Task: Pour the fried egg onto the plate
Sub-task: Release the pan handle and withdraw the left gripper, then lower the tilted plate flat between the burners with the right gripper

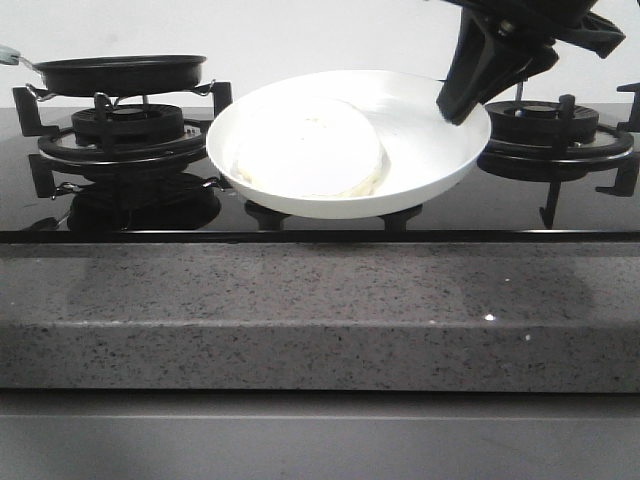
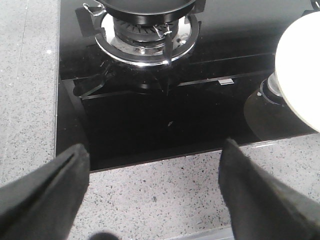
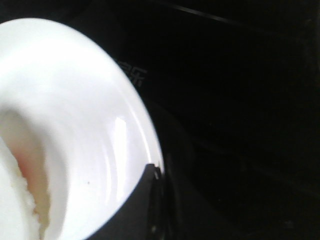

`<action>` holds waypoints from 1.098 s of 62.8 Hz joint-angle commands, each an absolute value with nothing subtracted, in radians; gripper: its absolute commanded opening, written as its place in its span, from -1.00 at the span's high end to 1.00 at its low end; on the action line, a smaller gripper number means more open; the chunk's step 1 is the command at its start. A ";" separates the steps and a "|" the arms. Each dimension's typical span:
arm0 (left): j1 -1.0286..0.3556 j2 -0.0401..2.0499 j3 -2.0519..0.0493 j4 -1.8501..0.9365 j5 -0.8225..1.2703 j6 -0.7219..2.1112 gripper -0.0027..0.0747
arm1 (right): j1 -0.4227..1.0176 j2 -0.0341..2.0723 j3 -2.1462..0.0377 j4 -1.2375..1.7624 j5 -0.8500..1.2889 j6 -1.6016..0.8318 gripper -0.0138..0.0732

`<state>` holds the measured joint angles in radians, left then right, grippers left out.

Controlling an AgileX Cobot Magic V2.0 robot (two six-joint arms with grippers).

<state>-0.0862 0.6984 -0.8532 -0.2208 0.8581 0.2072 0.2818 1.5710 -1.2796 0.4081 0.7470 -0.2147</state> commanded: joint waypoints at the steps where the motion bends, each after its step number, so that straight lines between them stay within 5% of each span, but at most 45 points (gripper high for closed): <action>1: -0.094 0.700 -0.878 -0.242 0.781 0.197 -0.45 | 0.277 1.531 -1.339 0.439 0.692 -0.217 0.95; 27: -0.094 0.700 -0.878 -0.248 0.764 0.197 -0.45 | 0.171 1.678 -1.615 0.671 0.737 -0.201 0.95; 69: -0.094 0.700 -0.878 -0.288 0.758 0.197 -0.45 | 0.159 1.914 -1.755 0.515 0.743 -0.080 0.93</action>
